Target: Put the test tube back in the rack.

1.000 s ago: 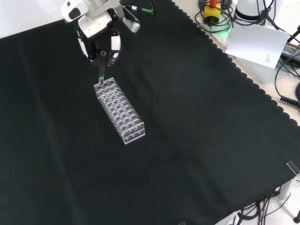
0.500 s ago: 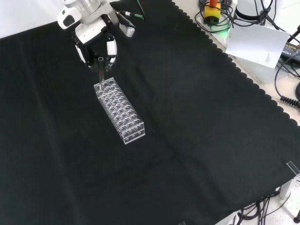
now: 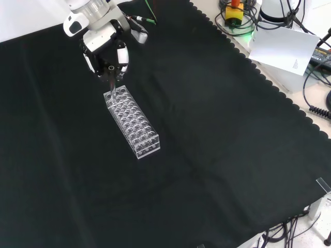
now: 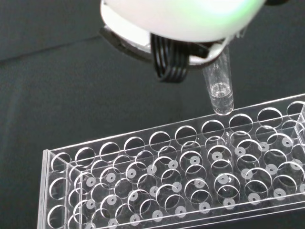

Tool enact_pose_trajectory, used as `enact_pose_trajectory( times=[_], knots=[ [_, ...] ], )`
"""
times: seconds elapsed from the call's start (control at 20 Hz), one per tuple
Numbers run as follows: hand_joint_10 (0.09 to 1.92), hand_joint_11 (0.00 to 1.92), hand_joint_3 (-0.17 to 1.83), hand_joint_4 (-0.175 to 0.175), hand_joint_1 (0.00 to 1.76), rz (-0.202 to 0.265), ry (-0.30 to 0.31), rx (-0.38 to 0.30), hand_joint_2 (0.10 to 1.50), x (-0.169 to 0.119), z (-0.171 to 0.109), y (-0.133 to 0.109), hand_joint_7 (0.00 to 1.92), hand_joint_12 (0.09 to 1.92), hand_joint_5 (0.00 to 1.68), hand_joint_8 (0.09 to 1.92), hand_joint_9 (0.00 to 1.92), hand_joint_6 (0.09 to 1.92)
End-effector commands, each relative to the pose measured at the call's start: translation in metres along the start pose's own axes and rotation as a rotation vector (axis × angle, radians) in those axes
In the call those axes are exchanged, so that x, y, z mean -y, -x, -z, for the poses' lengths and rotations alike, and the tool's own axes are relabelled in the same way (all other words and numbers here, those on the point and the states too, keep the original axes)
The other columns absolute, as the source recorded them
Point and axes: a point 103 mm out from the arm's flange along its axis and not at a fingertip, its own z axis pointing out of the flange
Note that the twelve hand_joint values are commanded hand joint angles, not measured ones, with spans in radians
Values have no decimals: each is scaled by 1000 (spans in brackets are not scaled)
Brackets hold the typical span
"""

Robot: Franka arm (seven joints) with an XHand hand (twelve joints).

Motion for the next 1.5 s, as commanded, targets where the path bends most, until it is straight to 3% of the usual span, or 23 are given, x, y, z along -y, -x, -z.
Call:
enact_pose_trajectory(
  times=[0.05,1.5],
  knots=[
    [87,1358,696,-175,1443,3,-4,0,573,-1,-1,-1,1433,776,1328,679,1591,375],
    [87,1358,695,-175,1443,10,-45,9,573,-11,-24,-5,1432,776,1329,680,1591,370]
  ],
)
